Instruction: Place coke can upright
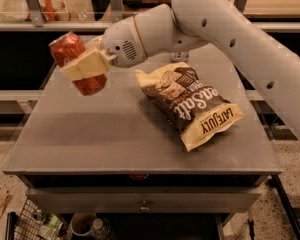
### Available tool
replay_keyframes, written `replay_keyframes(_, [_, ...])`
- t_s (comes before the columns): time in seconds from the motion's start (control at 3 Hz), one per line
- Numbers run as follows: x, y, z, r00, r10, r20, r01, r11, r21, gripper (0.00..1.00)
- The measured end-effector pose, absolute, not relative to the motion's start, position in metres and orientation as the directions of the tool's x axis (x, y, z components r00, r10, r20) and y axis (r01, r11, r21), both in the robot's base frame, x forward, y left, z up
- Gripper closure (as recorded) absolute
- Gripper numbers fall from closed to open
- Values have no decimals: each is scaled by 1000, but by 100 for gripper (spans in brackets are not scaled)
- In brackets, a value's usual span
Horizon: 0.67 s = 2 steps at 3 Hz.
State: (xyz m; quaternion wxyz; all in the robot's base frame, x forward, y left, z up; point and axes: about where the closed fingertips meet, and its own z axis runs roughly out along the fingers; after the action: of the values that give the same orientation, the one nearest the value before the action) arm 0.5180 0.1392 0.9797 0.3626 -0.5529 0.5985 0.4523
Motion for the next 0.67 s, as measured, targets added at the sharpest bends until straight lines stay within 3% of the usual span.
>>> replay_keyframes(0.67, [501,165,953,-140,-278,-950,-988,99,116,100])
